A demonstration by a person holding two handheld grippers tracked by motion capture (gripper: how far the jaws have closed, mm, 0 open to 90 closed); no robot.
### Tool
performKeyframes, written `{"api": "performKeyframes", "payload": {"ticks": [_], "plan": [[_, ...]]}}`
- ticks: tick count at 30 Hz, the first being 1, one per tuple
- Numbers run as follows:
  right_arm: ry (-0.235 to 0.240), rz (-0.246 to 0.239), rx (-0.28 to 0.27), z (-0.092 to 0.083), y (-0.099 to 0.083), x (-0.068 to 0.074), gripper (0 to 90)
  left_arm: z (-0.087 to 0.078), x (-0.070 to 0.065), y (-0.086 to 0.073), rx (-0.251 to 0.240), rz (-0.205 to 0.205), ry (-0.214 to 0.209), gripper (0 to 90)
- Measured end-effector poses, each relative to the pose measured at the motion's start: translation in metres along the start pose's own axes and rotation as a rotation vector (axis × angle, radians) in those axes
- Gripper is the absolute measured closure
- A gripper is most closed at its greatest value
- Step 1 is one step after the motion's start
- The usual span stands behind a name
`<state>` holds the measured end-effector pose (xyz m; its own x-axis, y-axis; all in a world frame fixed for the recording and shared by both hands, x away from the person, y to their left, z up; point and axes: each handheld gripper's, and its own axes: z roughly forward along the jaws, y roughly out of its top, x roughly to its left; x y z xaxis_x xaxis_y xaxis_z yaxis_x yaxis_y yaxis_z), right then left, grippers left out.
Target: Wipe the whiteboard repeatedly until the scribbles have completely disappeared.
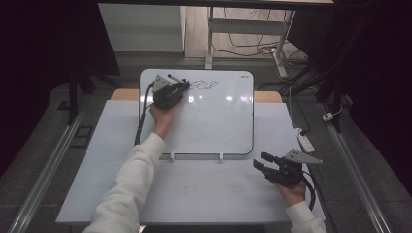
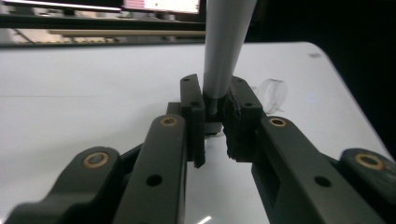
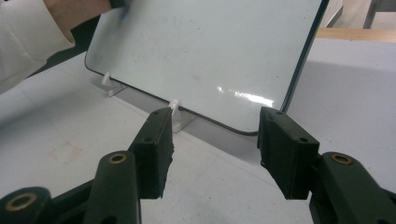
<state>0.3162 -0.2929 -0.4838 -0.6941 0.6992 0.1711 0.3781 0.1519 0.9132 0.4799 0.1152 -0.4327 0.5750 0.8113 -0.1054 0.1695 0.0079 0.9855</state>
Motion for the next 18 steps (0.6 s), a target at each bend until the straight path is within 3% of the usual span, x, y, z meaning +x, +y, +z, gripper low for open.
{"api": "performKeyframes", "payload": {"ticks": [1, 2, 3, 5, 9, 11, 14, 16, 17, 18], "plan": [[0.0, 0.001, -0.001, 0.0, 0.0, 0.0, 45.3, 0.0, 0.0, 0.0, 0.0, 0.0, 0.0, 78.2], [-0.001, 0.001, -0.002, 0.0, 0.0, 0.001, 45.3, 0.009, -0.015, -0.004, 0.006, 0.012, -0.031, 78.2], [-0.001, 0.001, -0.001, 0.0, 0.0, 0.0, 45.3, 0.013, -0.02, -0.005, 0.007, 0.018, -0.041, 78.2], [-0.003, 0.001, 0.001, 0.0, 0.0, 0.0, 45.3, 0.013, -0.022, -0.004, 0.011, 0.042, -0.03, 78.2], [-0.004, 0.002, 0.002, 0.0, 0.0, -0.001, 45.2, 0.002, -0.006, 0.003, -0.003, 0.05, 0.036, 78.2], [-0.003, 0.004, -0.002, -0.002, 0.0, -0.001, 45.3, -0.013, 0.018, 0.008, -0.025, -0.003, 0.087, 78.2], [-0.002, 0.002, -0.005, -0.002, 0.0, -0.001, 45.2, -0.016, 0.022, 0.009, -0.029, -0.008, 0.096, 78.2], [-0.002, 0.001, -0.005, -0.001, 0.001, 0.0, 45.2, -0.008, 0.009, 0.004, -0.021, -0.002, 0.07, 78.2], [-0.001, 0.0, -0.005, -0.001, 0.001, 0.0, 45.2, -0.008, 0.009, 0.004, -0.021, -0.002, 0.07, 78.2], [0.0, -0.001, -0.004, -0.001, 0.001, 0.001, 45.2, -0.003, -0.006, -0.002, 0.0, 0.048, 0.05, 78.2]]}}
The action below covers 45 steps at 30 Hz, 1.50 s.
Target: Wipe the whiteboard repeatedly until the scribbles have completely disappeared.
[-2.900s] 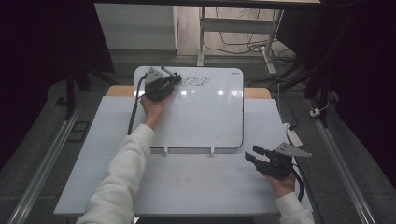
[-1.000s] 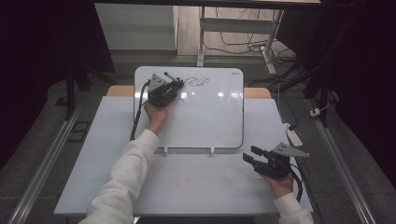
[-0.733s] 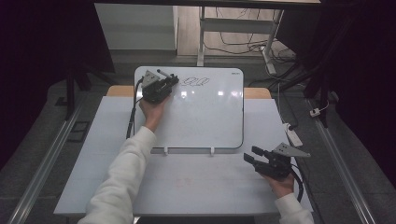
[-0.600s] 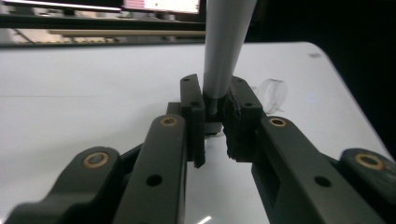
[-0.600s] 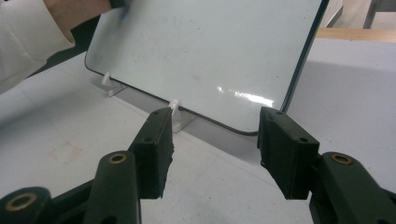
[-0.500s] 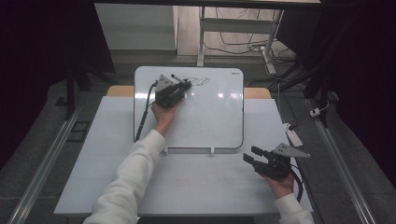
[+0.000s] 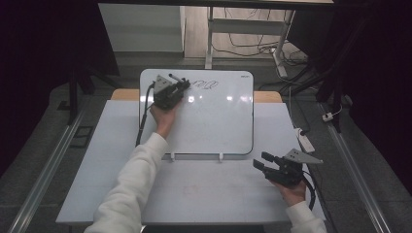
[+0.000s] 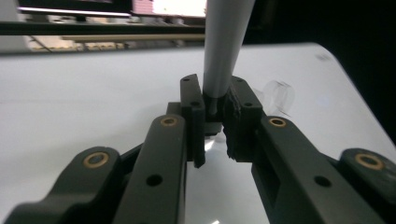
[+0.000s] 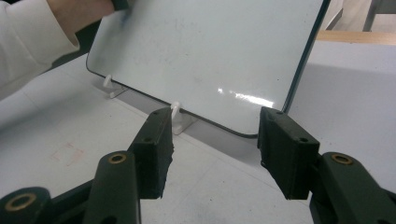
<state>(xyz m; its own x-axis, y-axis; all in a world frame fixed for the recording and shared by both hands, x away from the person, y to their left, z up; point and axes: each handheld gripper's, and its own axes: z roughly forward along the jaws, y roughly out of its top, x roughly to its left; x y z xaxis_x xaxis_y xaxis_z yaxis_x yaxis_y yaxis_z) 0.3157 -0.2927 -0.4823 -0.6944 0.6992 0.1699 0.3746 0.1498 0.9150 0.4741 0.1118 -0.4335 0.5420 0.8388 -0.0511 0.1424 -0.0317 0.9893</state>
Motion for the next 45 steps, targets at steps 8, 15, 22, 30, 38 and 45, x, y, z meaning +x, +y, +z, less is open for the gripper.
{"api": "performKeyframes", "payload": {"ticks": [8, 15, 22, 30, 38, 45], "plan": [[0.004, 0.003, 0.001, 0.001, -0.001, -0.001, 45.2, -0.015, 0.013, -0.004, -0.005, -0.006, 0.024, 78.2], [0.004, -0.001, -0.003, 0.0, 0.0, 0.001, 45.0, -0.004, 0.001, -0.006, -0.016, -0.021, -0.009, 78.2], [0.001, 0.003, -0.003, 0.0, 0.0, -0.001, 45.0, -0.014, 0.014, -0.003, -0.011, -0.017, 0.033, 78.2], [0.001, 0.003, -0.011, -0.002, 0.001, 0.001, 45.0, -0.005, 0.016, 0.004, -0.032, -0.03, 0.054, 78.2], [0.001, 0.006, -0.01, -0.002, 0.001, -0.001, 45.0, 0.028, -0.013, 0.01, -0.035, -0.048, -0.03, 78.2], [-0.007, 0.011, -0.021, -0.006, 0.001, -0.003, 44.9, 0.033, -0.018, 0.017, -0.031, -0.025, -0.023, 78.2]]}}
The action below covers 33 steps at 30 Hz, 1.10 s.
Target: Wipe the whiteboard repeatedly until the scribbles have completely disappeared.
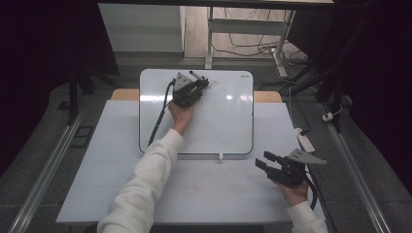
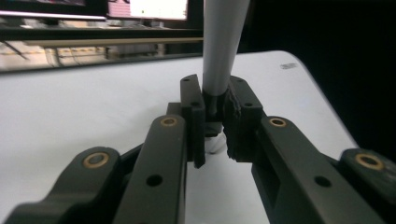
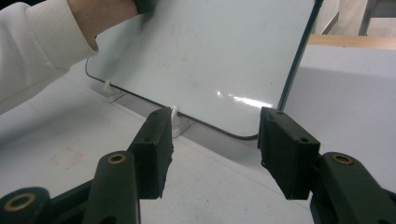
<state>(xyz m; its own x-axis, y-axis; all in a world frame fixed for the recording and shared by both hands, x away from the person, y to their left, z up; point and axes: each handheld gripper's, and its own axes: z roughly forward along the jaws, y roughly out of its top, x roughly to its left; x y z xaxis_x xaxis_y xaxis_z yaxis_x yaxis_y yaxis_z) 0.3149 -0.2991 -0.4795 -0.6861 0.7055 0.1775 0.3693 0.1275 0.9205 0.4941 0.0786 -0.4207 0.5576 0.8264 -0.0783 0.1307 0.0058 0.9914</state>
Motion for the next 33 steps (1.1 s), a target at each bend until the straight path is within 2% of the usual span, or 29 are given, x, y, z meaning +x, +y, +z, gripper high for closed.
{"api": "performKeyframes", "payload": {"ticks": [4, 6, 8, 9, 12, 13, 15, 16, 17, 18, 19, 20, 21, 22, 24, 25, 27, 28, 29, 31, 33], "plan": [[0.003, 0.004, 0.004, 0.001, -0.001, -0.001, 44.9, -0.017, 0.024, 0.007, 0.003, -0.022, 0.056, 78.2], [0.008, -0.001, 0.008, 0.003, -0.001, 0.001, 44.9, -0.019, 0.025, 0.006, 0.005, -0.016, 0.055, 78.2], [0.011, -0.004, 0.006, 0.003, 0.0, 0.003, 44.9, -0.012, 0.016, 0.003, 0.005, -0.017, 0.033, 78.2], [0.011, -0.005, 0.006, 0.003, 0.0, 0.003, 44.9, -0.001, 0.002, 0.0, 0.003, -0.009, 0.004, 78.2], [0.008, -0.007, 0.004, 0.002, 0.001, 0.005, 44.9, 0.021, -0.024, -0.005, 0.009, -0.001, -0.058, 78.2], [0.008, -0.007, 0.004, 0.002, 0.001, 0.005, 44.9, 0.021, -0.024, -0.005, 0.009, -0.001, -0.058, 78.2], [0.006, 0.0, -0.001, 0.0, 0.0, 0.003, 44.9, 0.031, -0.037, -0.005, 0.014, 0.01, -0.088, 78.2], [0.006, 0.004, -0.004, -0.001, 0.0, 0.002, 44.9, 0.034, -0.041, -0.002, 0.018, 0.026, -0.081, 78.2], [0.004, 0.004, -0.007, -0.002, 0.0, 0.002, 44.9, 0.034, -0.041, -0.002, 0.018, 0.026, -0.081, 78.2], [0.004, 0.004, -0.008, -0.002, 0.0, 0.001, 44.9, 0.029, -0.032, 0.002, 0.013, 0.019, -0.056, 78.2], [0.002, 0.006, -0.008, -0.003, 0.0, 0.001, 44.9, 0.029, -0.032, 0.002, 0.013, 0.019, -0.056, 78.2], [0.001, 0.006, -0.008, -0.003, 0.0, 0.001, 44.9, 0.022, -0.016, 0.006, 0.009, -0.007, -0.027, 78.2], [0.0, 0.007, -0.007, -0.004, -0.001, 0.001, 44.9, 0.022, -0.016, 0.006, 0.009, -0.007, -0.027, 78.2], [0.002, 0.008, -0.006, -0.004, -0.001, 0.001, 44.9, 0.017, -0.009, 0.009, 0.004, -0.012, -0.01, 78.2], [0.002, 0.007, -0.004, -0.004, -0.001, 0.002, 44.9, 0.014, -0.005, 0.01, 0.005, -0.017, -0.007, 78.2], [-0.001, 0.006, -0.003, -0.004, -0.001, 0.003, 44.9, 0.017, -0.011, 0.007, 0.01, -0.009, -0.016, 78.2], [0.002, 0.005, -0.004, -0.003, -0.001, 0.004, 44.9, 0.02, -0.015, 0.006, 0.014, -0.002, -0.03, 78.2], [0.001, 0.001, -0.004, -0.002, 0.0, 0.004, 44.9, 0.028, -0.029, 0.001, 0.02, 0.019, -0.063, 78.2], [-0.001, -0.001, -0.002, -0.002, 0.0, 0.005, 44.9, 0.031, -0.035, -0.001, 0.024, 0.028, -0.077, 78.2], [0.002, -0.003, -0.002, -0.001, -0.001, 0.005, 44.9, 0.032, -0.039, -0.003, 0.026, 0.044, -0.084, 78.2], [0.003, -0.001, 0.0, -0.001, -0.001, 0.005, 44.9, 0.03, -0.036, -0.002, 0.029, 0.051, -0.085, 78.2]]}}
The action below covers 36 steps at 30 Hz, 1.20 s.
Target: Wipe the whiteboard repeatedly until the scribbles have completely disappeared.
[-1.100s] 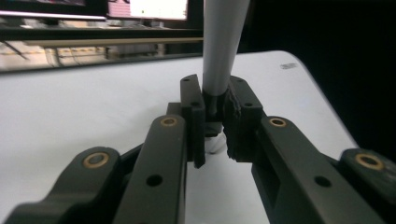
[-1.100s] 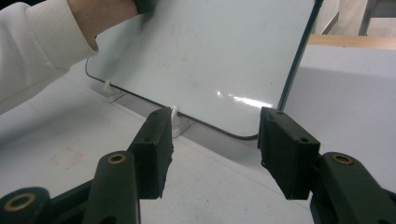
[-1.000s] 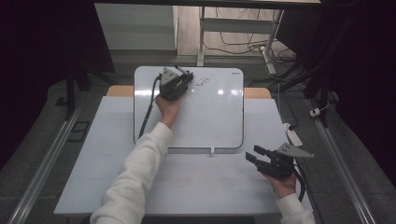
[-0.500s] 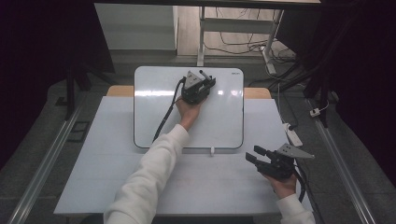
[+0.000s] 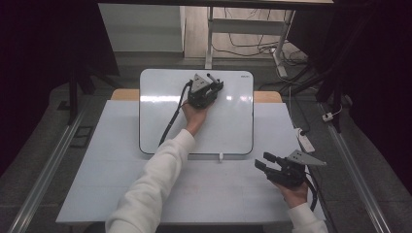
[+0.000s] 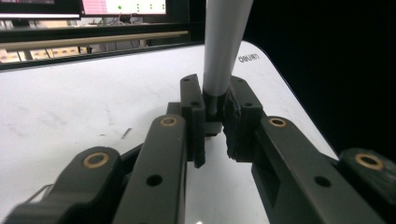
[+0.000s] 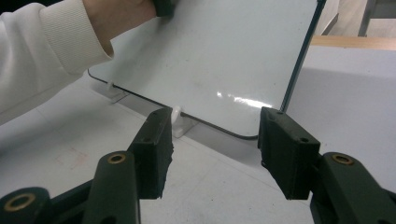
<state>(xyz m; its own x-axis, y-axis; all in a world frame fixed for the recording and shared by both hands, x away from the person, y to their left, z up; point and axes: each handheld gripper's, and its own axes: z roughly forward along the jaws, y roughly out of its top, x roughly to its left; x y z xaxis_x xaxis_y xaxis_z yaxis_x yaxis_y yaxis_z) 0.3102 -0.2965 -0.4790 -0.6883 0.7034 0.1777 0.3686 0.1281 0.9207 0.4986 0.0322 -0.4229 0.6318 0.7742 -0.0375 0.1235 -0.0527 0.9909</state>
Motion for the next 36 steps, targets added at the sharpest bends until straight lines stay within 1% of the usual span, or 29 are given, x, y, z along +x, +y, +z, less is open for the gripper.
{"api": "performKeyframes", "payload": {"ticks": [1, 2, 3, 4, 5, 6, 7, 9, 10, 11, 12, 13, 15, 16, 17, 18, 19, 20, 21, 23, 26, 27, 28, 29, 31, 33, 35, 36], "plan": [[0.0, 0.003, 0.002, 0.0, -0.001, -0.001, 44.9, -0.005, 0.007, 0.002, -0.004, -0.005, 0.018, 78.2], [0.0, 0.004, 0.001, 0.0, -0.001, -0.002, 44.9, -0.013, 0.02, 0.004, -0.016, -0.03, 0.047, 78.2], [0.0, 0.004, 0.001, 0.0, -0.001, -0.002, 44.9, -0.013, 0.02, 0.004, -0.016, -0.03, 0.047, 78.2], [0.002, 0.006, 0.001, 0.0, 0.0, -0.002, 44.9, -0.023, 0.033, 0.006, -0.028, -0.064, 0.068, 78.2], [0.002, 0.006, 0.001, 0.0, 0.0, -0.002, 44.9, -0.023, 0.033, 0.006, -0.028, -0.064, 0.068, 78.2], [0.004, 0.005, 0.0, 0.001, 0.0, -0.001, 44.9, -0.027, 0.037, 0.005, -0.033, -0.068, 0.074, 78.2], [0.007, 0.002, 0.003, 0.001, -0.001, -0.001, 45.0, -0.029, 0.037, 0.003, -0.032, -0.067, 0.075, 78.2], [0.007, 0.0, 0.006, 0.002, -0.001, 0.0, 44.9, -0.028, 0.033, 0.001, -0.033, -0.058, 0.081, 78.2], [0.008, -0.001, 0.006, 0.003, -0.001, 0.0, 44.9, -0.024, 0.029, 0.0, -0.03, -0.063, 0.068, 78.2], [0.008, -0.001, 0.006, 0.003, -0.001, 0.0, 44.9, -0.019, 0.023, -0.001, -0.025, -0.051, 0.051, 78.2], [0.006, -0.003, 0.007, 0.002, -0.001, 0.001, 44.9, -0.01, 0.012, -0.002, -0.018, -0.025, 0.031, 78.2], [0.005, -0.002, 0.006, 0.002, 0.0, 0.001, 44.9, -0.01, 0.012, -0.002, -0.018, -0.025, 0.031, 78.2], [0.004, -0.003, 0.004, 0.002, 0.0, 0.001, 44.9, 0.001, 0.0, 0.001, -0.007, 0.005, 0.014, 78.2], [-0.001, 0.001, 0.003, 0.001, 0.0, 0.0, 44.9, 0.004, -0.001, 0.003, -0.005, 0.008, 0.014, 78.2], [-0.001, 0.001, 0.003, 0.001, 0.0, 0.0, 44.9, 0.006, -0.001, 0.004, -0.006, 0.001, 0.013, 78.2], [0.002, 0.001, 0.002, 0.001, 0.0, 0.0, 44.9, 0.007, 0.001, 0.006, -0.008, -0.015, 0.011, 78.2], [0.002, 0.002, 0.001, 0.001, 0.0, -0.001, 44.9, 0.006, 0.003, 0.007, -0.006, -0.02, 0.012, 78.2], [0.003, 0.003, 0.002, 0.001, -0.001, -0.001, 44.9, 0.005, 0.004, 0.007, -0.005, -0.013, 0.018, 78.2], [0.004, 0.004, 0.004, 0.002, -0.001, -0.001, 44.9, 0.002, 0.006, 0.007, 0.0, -0.002, 0.028, 78.2], [0.005, 0.003, 0.01, 0.003, -0.002, -0.002, 44.8, -0.006, 0.013, 0.006, 0.001, -0.002, 0.045, 78.2], [0.013, 0.001, 0.013, 0.004, -0.002, 0.0, 44.9, -0.017, 0.021, 0.002, -0.004, -0.023, 0.048, 78.2], [0.012, -0.002, 0.013, 0.005, -0.002, 0.001, 44.9, -0.026, 0.024, -0.004, -0.005, -0.023, 0.048, 78.2], [0.012, -0.002, 0.013, 0.005, -0.002, 0.001, 44.9, -0.026, 0.024, -0.004, -0.005, -0.023, 0.048, 78.2], [0.015, -0.007, 0.012, 0.006, -0.001, 0.002, 44.9, -0.031, 0.024, -0.01, -0.008, -0.035, 0.037, 78.2], [0.017, -0.006, 0.014, 0.006, -0.001, 0.003, 44.9, -0.031, 0.022, -0.012, -0.007, -0.033, 0.034, 78.2], [0.015, -0.006, 0.016, 0.007, -0.001, 0.004, 44.9, -0.027, 0.016, -0.013, -0.003, -0.038, 0.016, 78.2], [0.015, -0.006, 0.016, 0.007, 0.0, 0.004, 44.8, -0.02, 0.008, -0.014, -0.003, -0.022, 0.005, 78.2], [0.015, -0.007, 0.015, 0.007, 0.0, 0.004, 44.8, -0.02, 0.008, -0.014, -0.003, -0.022, 0.005, 78.2]]}}
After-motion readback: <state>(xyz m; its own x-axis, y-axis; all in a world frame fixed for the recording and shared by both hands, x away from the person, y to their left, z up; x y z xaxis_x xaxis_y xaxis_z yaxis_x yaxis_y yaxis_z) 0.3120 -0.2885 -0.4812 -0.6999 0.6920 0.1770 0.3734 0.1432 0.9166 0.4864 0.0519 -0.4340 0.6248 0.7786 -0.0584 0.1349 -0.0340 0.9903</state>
